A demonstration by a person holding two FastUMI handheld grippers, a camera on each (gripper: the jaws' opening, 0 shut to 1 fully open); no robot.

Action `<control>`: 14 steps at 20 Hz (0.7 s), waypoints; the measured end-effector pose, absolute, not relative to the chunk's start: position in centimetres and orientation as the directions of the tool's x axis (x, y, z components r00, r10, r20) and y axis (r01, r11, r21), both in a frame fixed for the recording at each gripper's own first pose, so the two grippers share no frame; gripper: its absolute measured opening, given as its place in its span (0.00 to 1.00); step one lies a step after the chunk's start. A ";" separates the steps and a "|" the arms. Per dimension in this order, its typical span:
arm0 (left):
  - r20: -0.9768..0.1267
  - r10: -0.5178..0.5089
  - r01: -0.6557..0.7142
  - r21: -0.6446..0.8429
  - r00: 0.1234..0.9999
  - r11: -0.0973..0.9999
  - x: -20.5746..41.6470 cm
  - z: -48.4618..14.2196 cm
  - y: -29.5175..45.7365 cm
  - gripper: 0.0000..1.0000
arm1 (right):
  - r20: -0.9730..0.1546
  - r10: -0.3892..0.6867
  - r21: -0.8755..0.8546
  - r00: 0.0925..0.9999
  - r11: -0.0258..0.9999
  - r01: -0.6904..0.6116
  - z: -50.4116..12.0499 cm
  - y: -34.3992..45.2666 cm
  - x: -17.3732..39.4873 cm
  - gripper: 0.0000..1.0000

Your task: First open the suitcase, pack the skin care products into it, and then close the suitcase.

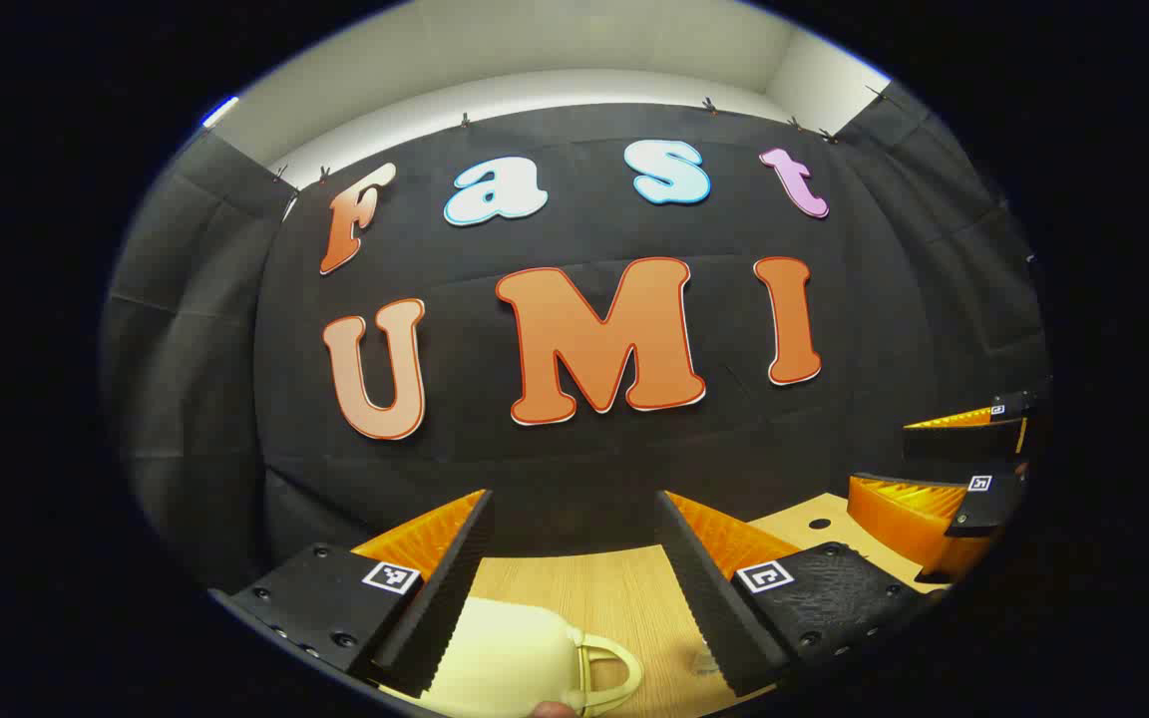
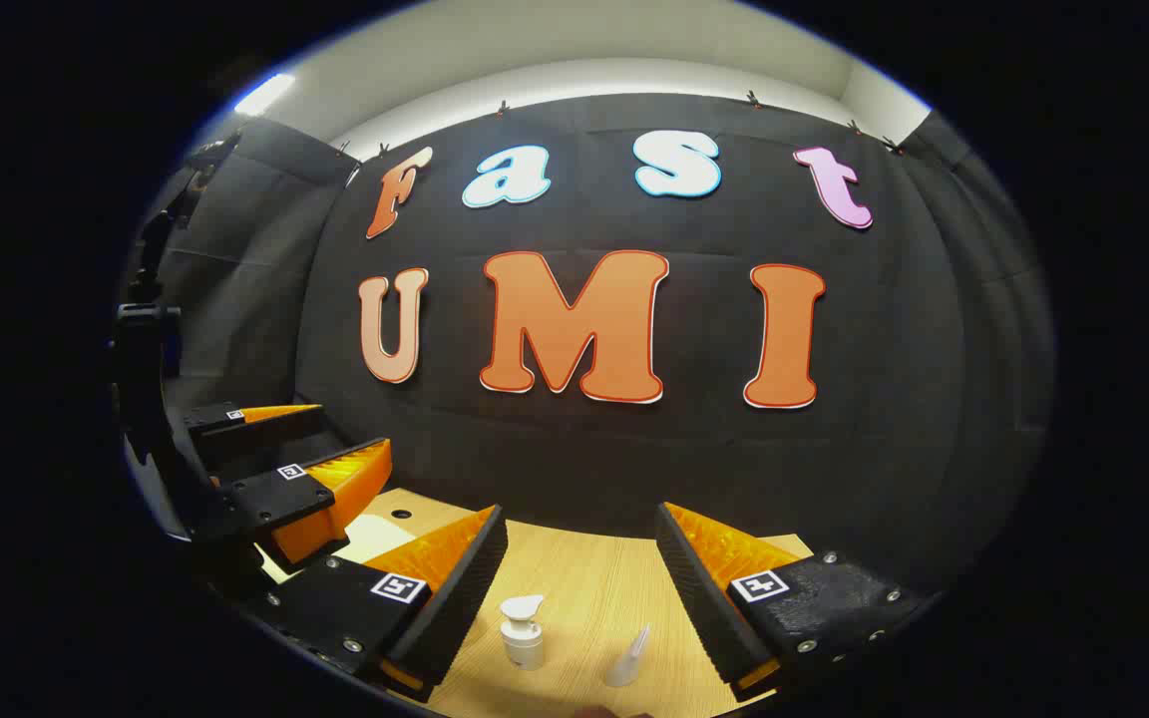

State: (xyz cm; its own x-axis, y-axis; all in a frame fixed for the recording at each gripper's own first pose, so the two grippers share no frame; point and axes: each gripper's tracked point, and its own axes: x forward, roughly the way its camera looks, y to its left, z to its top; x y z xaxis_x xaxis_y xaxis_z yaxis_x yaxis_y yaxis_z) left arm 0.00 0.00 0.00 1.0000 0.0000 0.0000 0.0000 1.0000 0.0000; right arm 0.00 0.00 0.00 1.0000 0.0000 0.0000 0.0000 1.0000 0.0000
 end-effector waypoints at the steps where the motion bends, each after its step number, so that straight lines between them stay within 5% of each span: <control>1: -0.002 0.000 0.000 -0.001 1.000 1.000 0.0 0.0 0.0 0.99 | 0.001 -0.001 0.000 1.000 1.000 0.001 0.1 -0.1 0.0 0.95; 14: 0.019 0.016 -0.017 0.021 1.000 1.000 -0.3 0.8 0.0 0.99 | 0.016 0.000 -0.024 1.000 1.000 0.000 0.4 -0.5 -0.4 0.95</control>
State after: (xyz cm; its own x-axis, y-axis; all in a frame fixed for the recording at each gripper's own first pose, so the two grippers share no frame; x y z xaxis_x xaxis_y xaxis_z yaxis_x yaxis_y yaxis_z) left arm -0.34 -0.01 0.77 0.9997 0.0164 0.0192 -0.0168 0.9996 0.0213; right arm -0.40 -0.52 0.40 0.9999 0.0002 0.0159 0.0001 0.9997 -0.0241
